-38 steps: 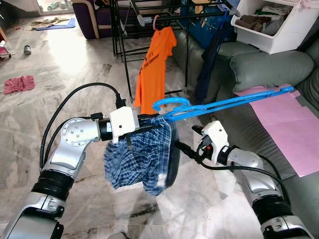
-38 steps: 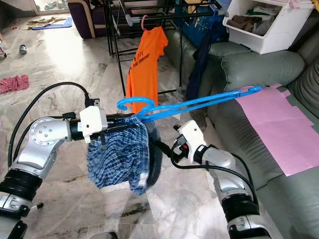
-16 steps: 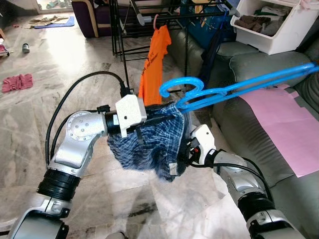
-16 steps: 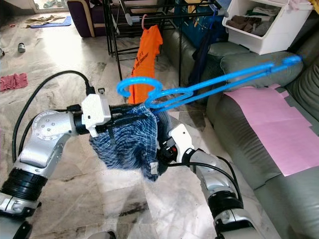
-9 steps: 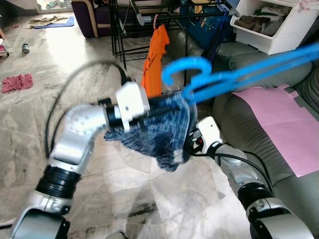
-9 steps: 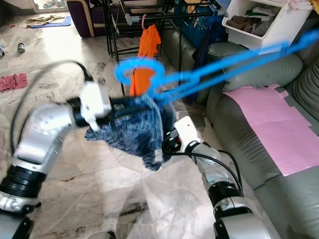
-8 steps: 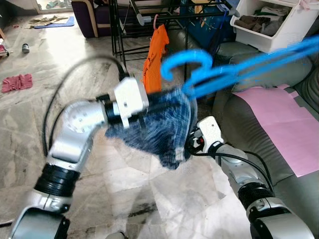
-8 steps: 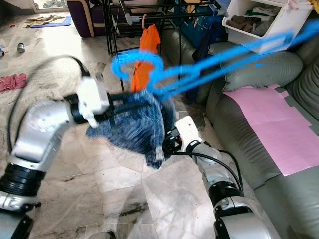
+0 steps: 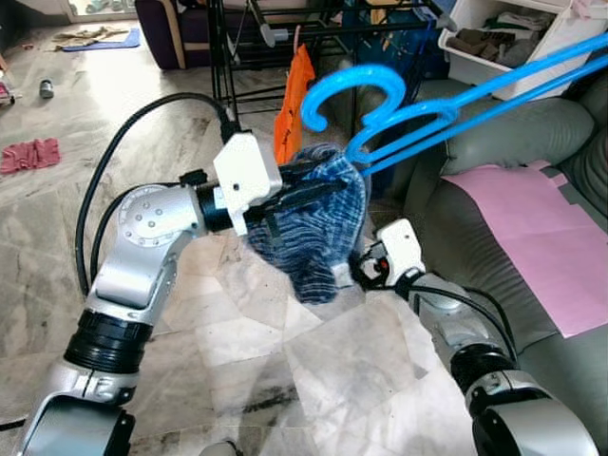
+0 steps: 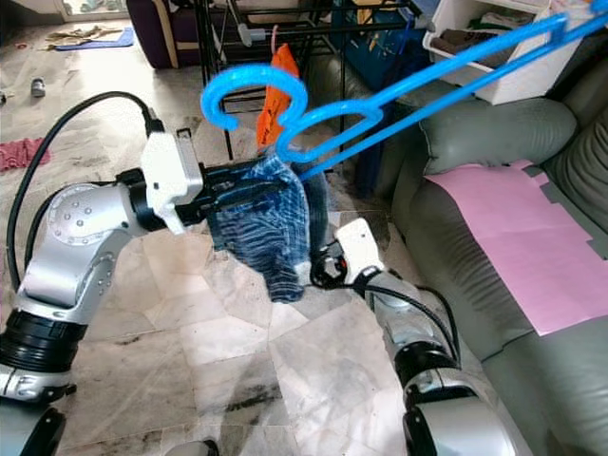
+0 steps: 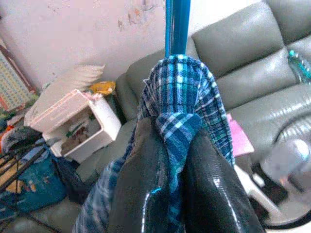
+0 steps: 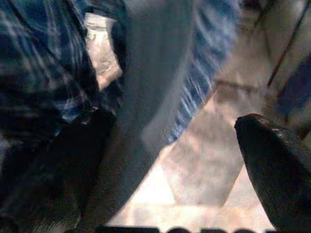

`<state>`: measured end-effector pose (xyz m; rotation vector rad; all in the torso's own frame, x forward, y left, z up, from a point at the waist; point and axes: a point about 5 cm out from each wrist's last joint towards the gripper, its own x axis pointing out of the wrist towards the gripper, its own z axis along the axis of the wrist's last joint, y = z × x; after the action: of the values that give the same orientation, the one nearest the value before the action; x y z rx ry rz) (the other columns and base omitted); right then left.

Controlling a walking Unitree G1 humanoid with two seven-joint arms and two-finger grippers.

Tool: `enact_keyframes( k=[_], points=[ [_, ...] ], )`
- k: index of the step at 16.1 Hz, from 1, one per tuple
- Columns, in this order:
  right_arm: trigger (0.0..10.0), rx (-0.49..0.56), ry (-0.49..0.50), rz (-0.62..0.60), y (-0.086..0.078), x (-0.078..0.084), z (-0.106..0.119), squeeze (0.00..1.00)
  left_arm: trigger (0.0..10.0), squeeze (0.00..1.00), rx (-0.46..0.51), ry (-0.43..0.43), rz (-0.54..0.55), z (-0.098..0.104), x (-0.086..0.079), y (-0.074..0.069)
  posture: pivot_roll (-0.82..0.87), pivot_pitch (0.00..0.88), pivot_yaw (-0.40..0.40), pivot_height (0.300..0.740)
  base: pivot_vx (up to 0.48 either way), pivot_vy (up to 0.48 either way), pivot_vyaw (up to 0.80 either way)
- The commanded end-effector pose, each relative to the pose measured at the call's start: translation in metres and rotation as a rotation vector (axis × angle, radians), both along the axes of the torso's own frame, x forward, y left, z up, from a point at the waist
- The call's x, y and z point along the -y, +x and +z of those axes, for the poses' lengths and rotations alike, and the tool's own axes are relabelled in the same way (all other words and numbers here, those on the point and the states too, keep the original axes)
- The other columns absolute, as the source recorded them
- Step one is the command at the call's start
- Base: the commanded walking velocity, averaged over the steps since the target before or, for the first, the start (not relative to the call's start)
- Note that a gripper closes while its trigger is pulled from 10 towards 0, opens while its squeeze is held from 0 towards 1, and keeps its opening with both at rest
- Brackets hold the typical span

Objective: Hang hanger

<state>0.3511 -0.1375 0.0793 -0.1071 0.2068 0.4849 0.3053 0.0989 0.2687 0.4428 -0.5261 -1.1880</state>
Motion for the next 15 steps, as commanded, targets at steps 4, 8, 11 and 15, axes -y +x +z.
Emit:
enact_keyframes(
  k=[4, 8, 11, 15],
  points=[
    [0.0, -0.103, 0.1, -0.041, -0.002, -0.009, -0.01, 0.0, 0.0, 0.0, 0.064, -0.087, -0.026, 0.032, 0.001, -0.005, 0.13, 0.1, -0.113, 0.74, 0.0, 0.0, 0.0],
    [0.0, -0.17, 0.137, -0.092, -0.009, 0.005, -0.023, 0.0, 0.0, 0.0, 0.06, -0.13, 0.003, 0.043, -0.007, -0.004, 0.13, 0.102, -0.122, 0.74, 0.0, 0.0, 0.0],
    [0.0, -0.117, 0.15, -0.142, -0.006, 0.021, -0.016, 0.0, 0.0, 0.0, 0.029, -0.085, 0.039, 0.027, -0.013, 0.0, 0.13, 0.098, -0.117, 0.74, 0.0, 0.0, 0.0],
    [0.0, 0.031, 0.188, -0.286, 0.006, 0.067, 0.019, 0.0, 0.0, 0.0, -0.134, 0.024, 0.145, -0.04, -0.037, 0.011, 0.1, 0.098, -0.107, 0.74, 0.0, 0.0, 0.0]
  ],
)
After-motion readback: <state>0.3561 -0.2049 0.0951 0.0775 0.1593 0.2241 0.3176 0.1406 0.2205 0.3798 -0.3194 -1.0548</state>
